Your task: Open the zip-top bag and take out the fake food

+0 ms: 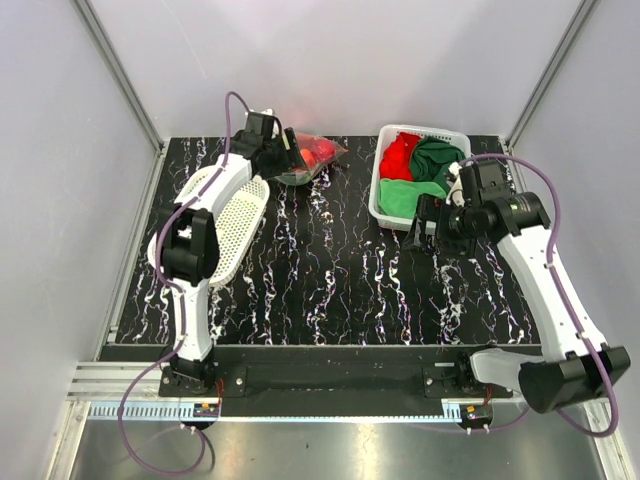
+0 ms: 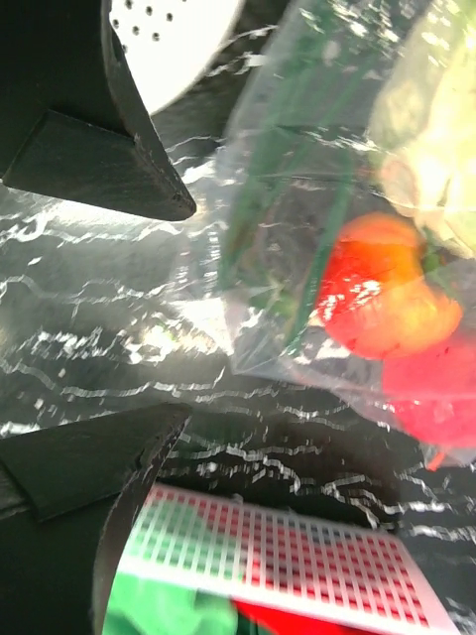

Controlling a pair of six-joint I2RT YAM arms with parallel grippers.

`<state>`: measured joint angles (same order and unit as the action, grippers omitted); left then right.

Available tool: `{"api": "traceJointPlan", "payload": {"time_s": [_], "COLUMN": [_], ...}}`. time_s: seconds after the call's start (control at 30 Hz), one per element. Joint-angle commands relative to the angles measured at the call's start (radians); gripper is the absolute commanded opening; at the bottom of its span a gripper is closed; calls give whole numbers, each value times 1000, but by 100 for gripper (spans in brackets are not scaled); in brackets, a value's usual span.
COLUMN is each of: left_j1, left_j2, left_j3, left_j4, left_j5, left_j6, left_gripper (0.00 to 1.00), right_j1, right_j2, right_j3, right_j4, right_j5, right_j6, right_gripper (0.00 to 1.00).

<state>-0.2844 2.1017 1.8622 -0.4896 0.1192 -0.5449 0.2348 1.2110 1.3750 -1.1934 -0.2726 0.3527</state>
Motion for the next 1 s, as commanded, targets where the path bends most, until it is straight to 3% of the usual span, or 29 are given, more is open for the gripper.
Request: {"api": "traceJointPlan", "payload": {"time_s": [0.0, 0.17, 0.2, 0.27, 0.4, 0.43, 0.57, 0.73, 0.97], "left_j1": [-16, -16, -16, -18, -58, -71, -146, -193, -283], "left_j2": [70, 116, 129, 133, 141, 141, 144, 118, -43], "left_j3": [64, 63, 66, 69, 80, 80, 86, 36, -216], "left_j4": [62, 83, 83, 104, 134, 155, 151, 147, 175], "left_j5": [-15, -26, -17, 8, 62, 68, 120, 143, 115], "left_j6": [96, 94, 86, 68, 45, 54, 65, 16, -50], "left_gripper": [77, 66, 56, 45, 5, 2, 0, 0, 0], "right_j1": [6, 6, 6, 6, 6, 6, 6, 6, 6], "right_j2": [57, 101, 99, 79, 27, -2, -71, -96, -93], "right_j3": [70, 96, 105, 116, 107, 92, -8, 21, -30], "right_j4": [6, -9, -15, -21, -26, -9, 54, -3, 24], "right_j5": [32, 23, 9, -10, -2, -14, -33, -28, -49], "right_j6": [-9, 35, 38, 23, 12, 15, 66, 29, 40], "right_gripper": [100, 100, 100, 100, 100, 100, 99, 100, 100]}}
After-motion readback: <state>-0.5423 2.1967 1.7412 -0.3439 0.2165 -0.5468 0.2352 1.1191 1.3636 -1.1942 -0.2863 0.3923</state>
